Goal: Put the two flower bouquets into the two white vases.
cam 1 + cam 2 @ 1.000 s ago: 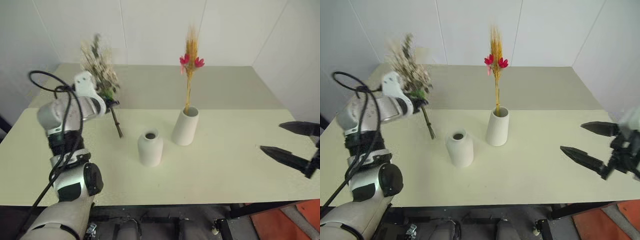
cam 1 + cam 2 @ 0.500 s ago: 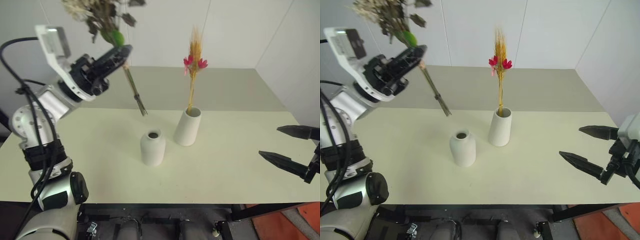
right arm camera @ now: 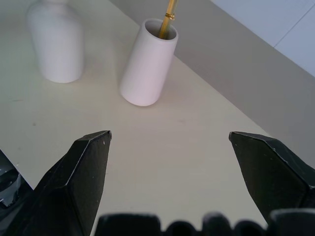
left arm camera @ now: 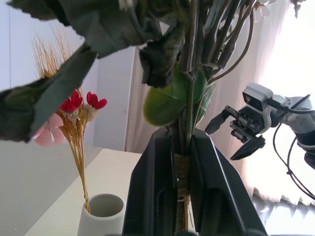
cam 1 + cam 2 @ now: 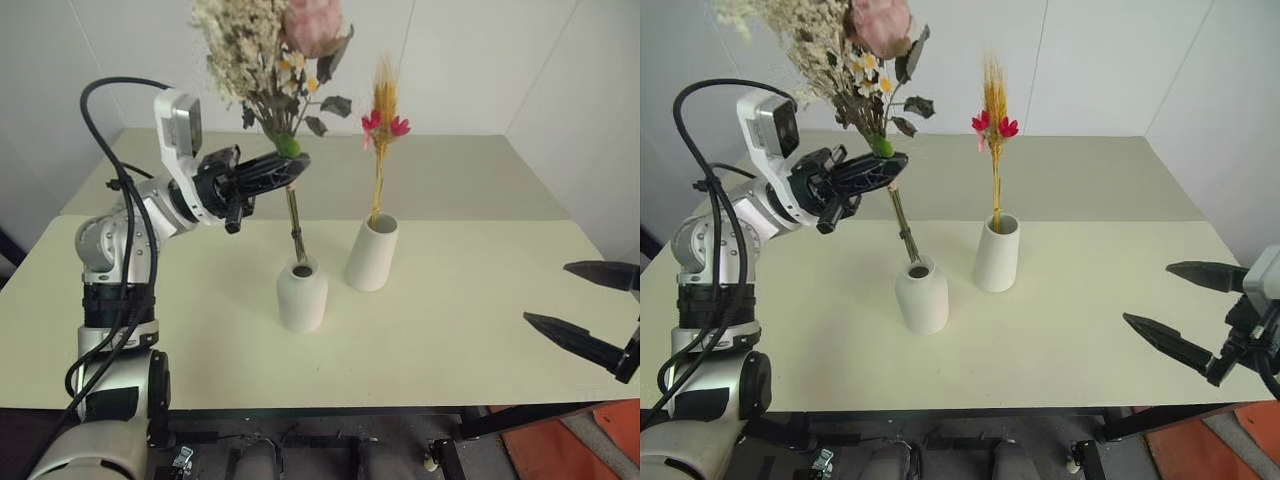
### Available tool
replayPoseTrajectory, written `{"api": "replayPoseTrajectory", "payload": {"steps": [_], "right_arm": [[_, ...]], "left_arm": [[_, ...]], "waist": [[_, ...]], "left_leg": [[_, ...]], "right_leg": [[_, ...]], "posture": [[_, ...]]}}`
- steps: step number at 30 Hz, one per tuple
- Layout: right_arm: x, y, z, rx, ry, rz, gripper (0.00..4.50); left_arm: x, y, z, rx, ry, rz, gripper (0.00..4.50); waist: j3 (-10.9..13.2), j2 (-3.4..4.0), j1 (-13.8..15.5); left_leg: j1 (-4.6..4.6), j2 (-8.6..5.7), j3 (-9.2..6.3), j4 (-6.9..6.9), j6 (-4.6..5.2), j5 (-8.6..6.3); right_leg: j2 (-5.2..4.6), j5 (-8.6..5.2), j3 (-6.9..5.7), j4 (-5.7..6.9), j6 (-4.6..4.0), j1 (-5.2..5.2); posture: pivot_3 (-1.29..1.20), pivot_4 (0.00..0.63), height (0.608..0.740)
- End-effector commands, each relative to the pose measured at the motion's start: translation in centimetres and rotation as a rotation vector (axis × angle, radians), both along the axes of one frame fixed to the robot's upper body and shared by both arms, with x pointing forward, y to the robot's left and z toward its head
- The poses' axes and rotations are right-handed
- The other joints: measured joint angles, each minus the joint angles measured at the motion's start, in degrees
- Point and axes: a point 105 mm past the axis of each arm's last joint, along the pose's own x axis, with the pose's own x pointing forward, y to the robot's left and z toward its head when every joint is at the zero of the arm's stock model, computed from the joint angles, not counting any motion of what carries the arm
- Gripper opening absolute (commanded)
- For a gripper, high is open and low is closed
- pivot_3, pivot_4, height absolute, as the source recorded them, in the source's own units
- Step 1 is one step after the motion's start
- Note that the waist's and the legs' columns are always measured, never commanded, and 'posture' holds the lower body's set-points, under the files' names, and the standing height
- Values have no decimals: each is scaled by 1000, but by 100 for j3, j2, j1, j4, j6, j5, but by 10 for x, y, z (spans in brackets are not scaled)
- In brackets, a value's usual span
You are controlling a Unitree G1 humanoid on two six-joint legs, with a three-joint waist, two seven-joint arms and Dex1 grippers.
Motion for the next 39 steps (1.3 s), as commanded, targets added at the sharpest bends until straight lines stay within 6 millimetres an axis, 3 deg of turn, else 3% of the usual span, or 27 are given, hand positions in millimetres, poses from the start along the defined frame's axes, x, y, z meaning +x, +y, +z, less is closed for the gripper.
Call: {"api": "replayPoseTrajectory", "payload": {"steps": [1,13,19,26,32,35,39], "right_arm": [[-2,-3,8,-16,-44,-28,4500],[0,0,8,-11,-53,-17,4500],[-6,1,7,-4,-25,6,4500],[-7,1,4,-6,-2,29,4500],[-1,0,3,-12,-2,37,4500],[-1,-1,4,-14,-2,36,4500],[-5,-5,5,-17,11,36,4500]], "left_arm": [[-4,-3,3,9,-39,-14,86],[-5,-13,-30,123,-70,-24,86],[-7,-3,-35,171,-47,-19,1987],[-18,25,-79,571,-112,-1,4344],[-9,46,-86,672,-53,123,4467],[-9,73,-74,695,-70,237,4467],[-26,102,-54,699,-112,290,4467]], "waist": [[0,0,0],[0,0,1],[0,0,-5],[-1,2,-5],[-1,2,28],[-1,2,1],[0,3,-36]], "left_leg": [[0,0,-1,0,0,0],[-2,0,-2,0,0,0],[-1,1,-2,0,0,0],[2,2,-2,-1,0,0],[-3,2,-2,-1,0,0],[-8,4,-2,-2,0,0],[-5,7,0,-10,0,-1]], "right_leg": [[0,0,0,0,0,0],[0,-1,0,-1,0,-1],[1,-1,0,1,0,-2],[0,-9,0,0,-13,-2],[-1,-19,-3,-3,-28,-5],[0,-16,-3,-3,-20,-11],[2,-14,0,-2,-17,-16]], "posture": [[0,150,740],[0,150,740],[0,150,740],[0,150,740],[0,150,740],[0,150,740],[0,150,740]]}}
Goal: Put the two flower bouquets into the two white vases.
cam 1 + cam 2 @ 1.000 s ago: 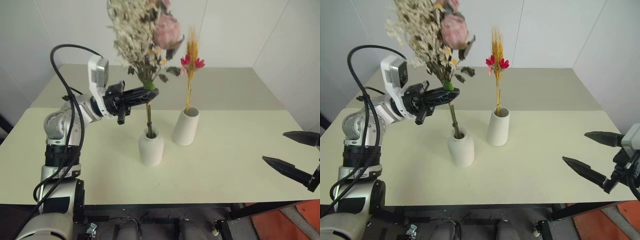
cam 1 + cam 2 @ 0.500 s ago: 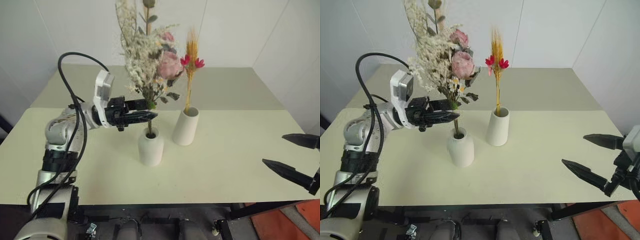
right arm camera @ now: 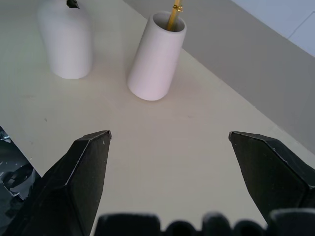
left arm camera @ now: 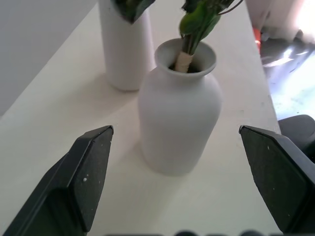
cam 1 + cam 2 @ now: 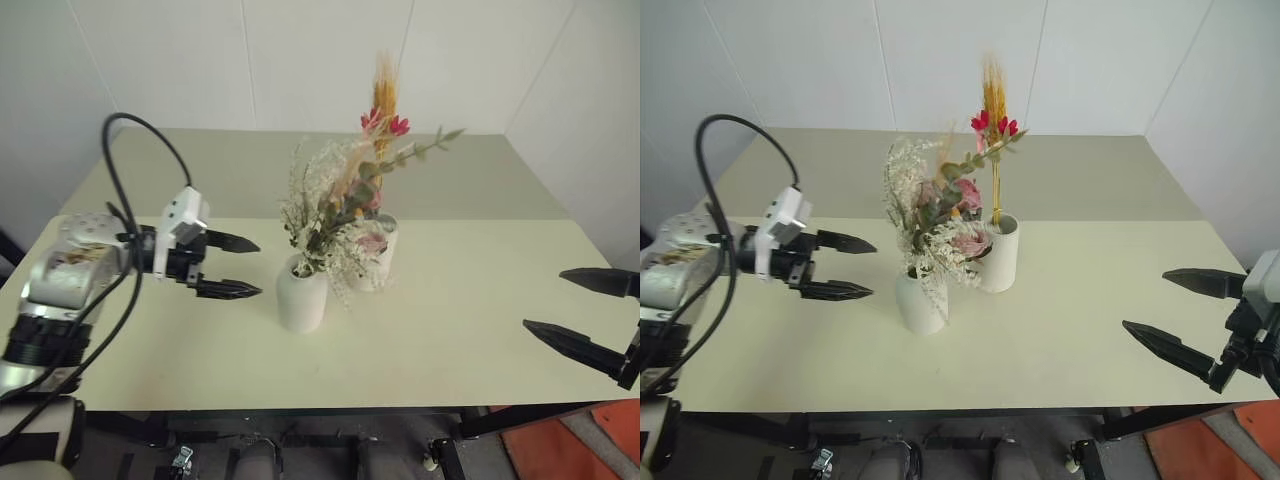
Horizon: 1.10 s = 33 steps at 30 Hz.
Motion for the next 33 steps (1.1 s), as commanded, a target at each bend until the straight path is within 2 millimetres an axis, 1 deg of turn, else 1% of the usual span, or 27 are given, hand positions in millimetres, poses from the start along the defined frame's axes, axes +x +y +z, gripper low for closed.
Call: {"api": "replayPoseTrajectory", "payload": {"steps": [1,4,8,13,16,18,21,24,26,28,33], "right_arm": [[-5,-4,10,-35,-37,4,4500],[-9,-11,12,-49,-23,8,4500],[-9,-20,13,-54,-6,4,4500],[-8,-21,16,-47,-25,19,4500],[-6,-23,11,-72,-15,7,4500],[-3,-26,11,-74,-11,-5,4500],[-1,-28,13,-62,-20,-7,4500],[2,-29,6,-40,-1,-2,4500],[3,-30,5,-29,18,9,4500],[2,-28,8,-18,8,32,4500],[8,-26,11,-8,-8,44,4500]], "left_arm": [[-17,18,33,-12,-103,2,4467],[-30,30,47,24,-143,18,4467],[-40,37,55,52,-164,32,4467],[-37,39,60,56,-205,61,4467],[-36,40,60,55,-213,61,4467],[-40,41,61,64,-216,58,4467],[-41,48,64,87,-232,81,4467],[-40,55,62,93,-239,110,4467],[-41,55,63,75,-230,131,4467],[-45,54,68,38,-221,115,4467],[-43,64,74,49,-239,159,4467]], "waist": [[0,1,16],[1,1,55],[0,2,97],[0,2,103],[0,2,103],[0,2,103],[0,2,93],[0,2,79],[0,2,75],[0,2,70],[0,2,57]], "left_leg": [[0,0,0,-1,0,0],[-1,1,2,1,-1,0],[2,1,5,0,-1,-1],[3,2,6,0,-2,-1],[1,3,7,-2,-2,-1],[1,3,8,-2,-2,-1],[2,3,9,-2,-2,-1],[5,4,11,-4,-2,-1],[5,4,11,-6,-2,-1],[4,4,11,-5,-1,-1],[5,5,12,-5,-2,-1]], "right_leg": [[0,-2,-1,0,-4,0],[-4,-11,-5,-2,-18,2],[-9,-15,-9,-6,-21,6],[-7,-15,-9,-5,-22,5],[-5,-15,-8,-5,-22,3],[-5,-15,-8,-5,-22,2],[-5,-15,-7,-5,-22,3],[-5,-16,-6,-4,-23,3],[-5,-16,-5,-4,-23,3],[-6,-16,-5,-4,-23,3],[-5,-16,-6,-3,-23,2]], "posture": [[0,150,740],[0,150,740],[0,150,740],[0,150,740],[0,150,740],[0,150,740],[0,150,740],[0,150,740],[0,150,740],[0,150,740],[0,150,740]]}}
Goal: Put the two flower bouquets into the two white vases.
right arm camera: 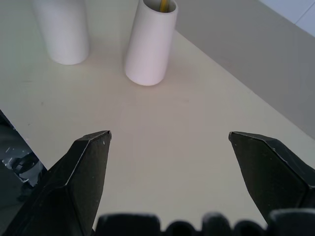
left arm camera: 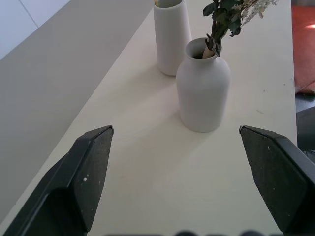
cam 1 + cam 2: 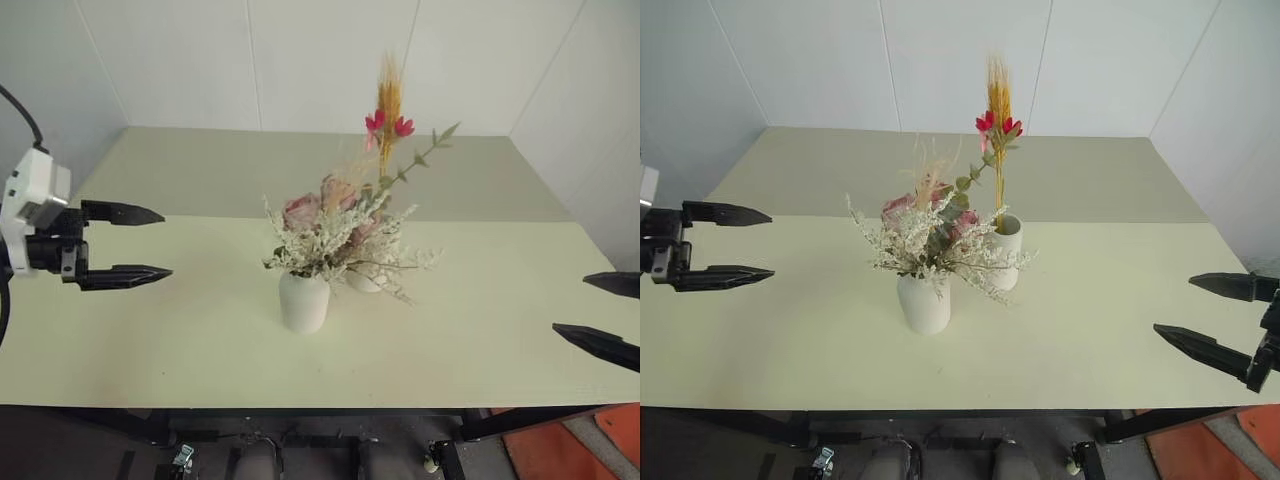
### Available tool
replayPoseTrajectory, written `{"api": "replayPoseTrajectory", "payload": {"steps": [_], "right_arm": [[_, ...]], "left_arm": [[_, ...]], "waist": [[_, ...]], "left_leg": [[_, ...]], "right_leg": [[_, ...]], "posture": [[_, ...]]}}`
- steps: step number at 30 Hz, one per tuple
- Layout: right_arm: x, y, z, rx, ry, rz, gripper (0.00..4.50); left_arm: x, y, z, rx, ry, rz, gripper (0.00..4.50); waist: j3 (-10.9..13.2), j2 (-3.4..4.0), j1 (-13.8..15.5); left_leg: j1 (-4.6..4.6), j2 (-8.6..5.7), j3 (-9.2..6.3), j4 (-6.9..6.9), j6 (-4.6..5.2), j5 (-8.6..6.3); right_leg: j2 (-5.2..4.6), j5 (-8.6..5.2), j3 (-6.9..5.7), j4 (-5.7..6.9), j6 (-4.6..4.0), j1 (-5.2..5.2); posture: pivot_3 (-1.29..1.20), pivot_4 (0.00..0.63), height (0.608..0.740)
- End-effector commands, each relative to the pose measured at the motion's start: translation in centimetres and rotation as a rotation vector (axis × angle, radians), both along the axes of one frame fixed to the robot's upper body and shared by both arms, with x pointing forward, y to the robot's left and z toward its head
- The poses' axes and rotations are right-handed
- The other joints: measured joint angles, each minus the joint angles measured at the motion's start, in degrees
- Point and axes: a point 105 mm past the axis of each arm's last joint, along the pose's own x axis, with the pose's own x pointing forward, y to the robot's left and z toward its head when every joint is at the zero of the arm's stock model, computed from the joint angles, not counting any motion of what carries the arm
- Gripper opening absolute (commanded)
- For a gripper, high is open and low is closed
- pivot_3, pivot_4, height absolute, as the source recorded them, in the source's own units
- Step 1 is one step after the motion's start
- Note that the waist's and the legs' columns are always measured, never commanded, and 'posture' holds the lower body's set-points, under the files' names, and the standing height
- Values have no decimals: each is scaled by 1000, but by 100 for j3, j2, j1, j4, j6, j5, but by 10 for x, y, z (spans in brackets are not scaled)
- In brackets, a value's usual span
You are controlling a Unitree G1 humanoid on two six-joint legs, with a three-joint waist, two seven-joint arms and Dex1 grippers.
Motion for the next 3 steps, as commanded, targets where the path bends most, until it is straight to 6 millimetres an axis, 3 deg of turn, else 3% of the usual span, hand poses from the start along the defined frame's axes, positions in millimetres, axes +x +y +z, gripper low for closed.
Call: {"api": "replayPoseTrajectory", "payload": {"steps": [1,3], "right_arm": [[4,2,7,-14,-29,28,4500],[8,-1,6,-16,-23,37,4500]], "left_arm": [[-6,6,20,16,-68,24,4467],[-11,3,22,8,-59,18,4467]], "waist": [[0,0,-12],[0,0,-19]], "left_leg": [[0,0,1,0,0,0],[0,0,1,0,0,0]], "right_leg": [[0,0,0,0,0,0],[0,0,1,-1,0,0]], "posture": [[0,150,740],[0,150,740]]}}
